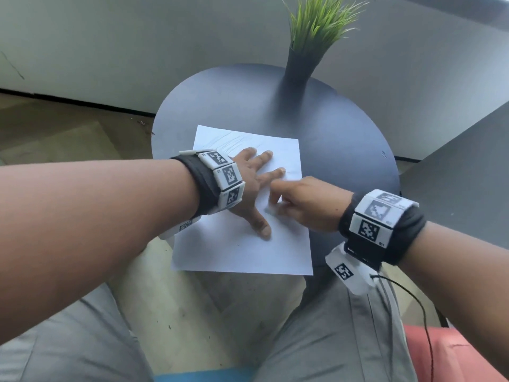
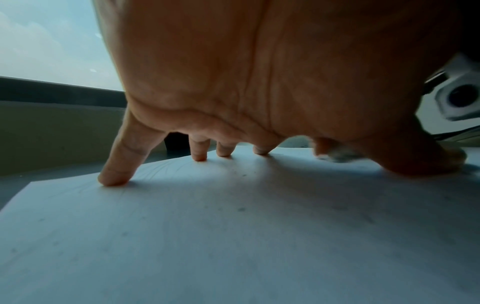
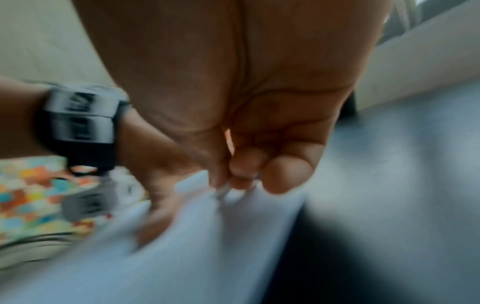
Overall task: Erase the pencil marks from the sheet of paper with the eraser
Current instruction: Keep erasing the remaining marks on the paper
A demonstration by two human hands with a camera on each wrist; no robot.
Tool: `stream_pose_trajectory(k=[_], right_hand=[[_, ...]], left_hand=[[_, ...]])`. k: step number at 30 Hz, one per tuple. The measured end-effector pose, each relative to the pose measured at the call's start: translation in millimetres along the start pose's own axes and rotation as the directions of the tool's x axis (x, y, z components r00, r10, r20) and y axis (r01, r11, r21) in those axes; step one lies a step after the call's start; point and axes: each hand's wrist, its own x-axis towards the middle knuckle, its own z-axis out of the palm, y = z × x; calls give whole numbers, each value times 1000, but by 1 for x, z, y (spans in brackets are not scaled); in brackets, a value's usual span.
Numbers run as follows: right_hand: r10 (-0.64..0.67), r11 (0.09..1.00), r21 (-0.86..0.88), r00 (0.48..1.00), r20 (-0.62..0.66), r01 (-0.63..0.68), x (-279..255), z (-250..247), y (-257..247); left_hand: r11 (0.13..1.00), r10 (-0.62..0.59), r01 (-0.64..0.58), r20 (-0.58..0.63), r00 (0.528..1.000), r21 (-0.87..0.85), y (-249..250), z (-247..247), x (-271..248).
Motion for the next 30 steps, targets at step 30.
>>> stream_pose_trajectory(k=[30], right_hand=[[-34,998,60,994,101,28,17,10,-66]], left_hand=[[956,-165,95,-240,957,-276,-53,88,-44]])
